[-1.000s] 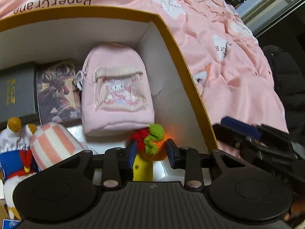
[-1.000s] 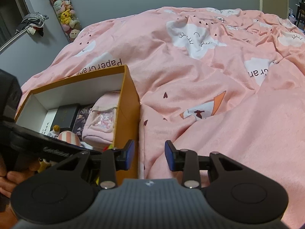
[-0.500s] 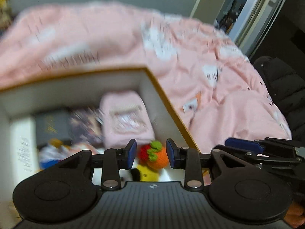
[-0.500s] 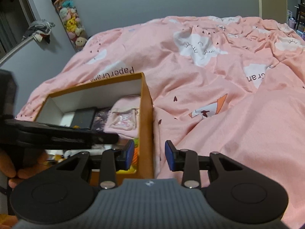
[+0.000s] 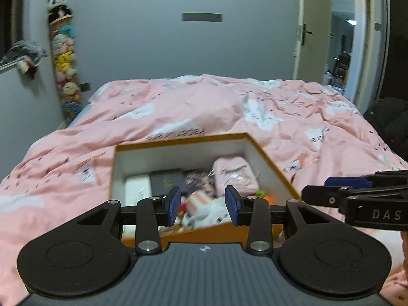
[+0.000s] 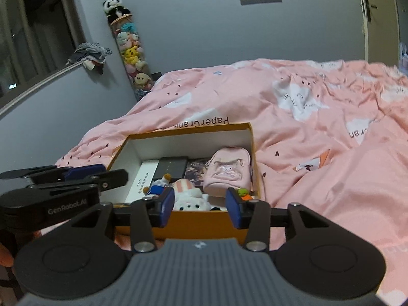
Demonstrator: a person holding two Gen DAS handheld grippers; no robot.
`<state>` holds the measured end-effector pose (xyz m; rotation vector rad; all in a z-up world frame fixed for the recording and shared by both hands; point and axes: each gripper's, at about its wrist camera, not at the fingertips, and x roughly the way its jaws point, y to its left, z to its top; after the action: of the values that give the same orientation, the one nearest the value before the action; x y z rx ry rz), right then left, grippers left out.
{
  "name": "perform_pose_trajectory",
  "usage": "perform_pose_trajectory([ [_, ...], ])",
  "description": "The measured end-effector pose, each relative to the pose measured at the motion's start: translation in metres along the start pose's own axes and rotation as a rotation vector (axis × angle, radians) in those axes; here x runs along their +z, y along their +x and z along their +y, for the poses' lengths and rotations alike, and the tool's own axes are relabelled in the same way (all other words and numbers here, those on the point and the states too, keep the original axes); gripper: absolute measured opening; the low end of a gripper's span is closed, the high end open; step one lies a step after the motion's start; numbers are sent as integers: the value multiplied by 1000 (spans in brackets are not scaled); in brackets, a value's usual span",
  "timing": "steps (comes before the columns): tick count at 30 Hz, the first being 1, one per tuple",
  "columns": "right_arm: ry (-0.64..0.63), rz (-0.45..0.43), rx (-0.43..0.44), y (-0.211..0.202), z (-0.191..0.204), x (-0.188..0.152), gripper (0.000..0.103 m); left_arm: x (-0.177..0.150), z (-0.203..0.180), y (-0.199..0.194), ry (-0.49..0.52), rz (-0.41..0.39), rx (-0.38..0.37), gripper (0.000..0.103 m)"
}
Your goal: Organize objects
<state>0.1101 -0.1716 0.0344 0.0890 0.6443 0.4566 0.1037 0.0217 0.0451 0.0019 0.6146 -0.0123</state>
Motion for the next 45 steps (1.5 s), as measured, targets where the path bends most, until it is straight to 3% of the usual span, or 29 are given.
perform_pose_trajectory([
  [6,-24,3,5,-8,15,-12,53,-24,14,-19,-74,-13,89,45],
  [9,-59,-25,-6,-12,22,-18,61,-33,12,-32,-53,-47,116,47],
  [11,-77,-36,-7,-14,25,-20,66,-38,7,-38,-25,-70,146,60],
  [15,-84,-49,1,-17,27,-22,71,-44,3,-43,4,-81,185,63],
  [21,-87,-63,-19,-16,25,-28,89,-50,5,-42,-23,-63,198,64],
  [32,-81,-29,-48,-9,18,-41,93,-55,-2,-35,-29,-17,170,71],
  [45,-68,-62,-43,-20,16,-41,96,-49,-10,-47,-11,0,188,74],
])
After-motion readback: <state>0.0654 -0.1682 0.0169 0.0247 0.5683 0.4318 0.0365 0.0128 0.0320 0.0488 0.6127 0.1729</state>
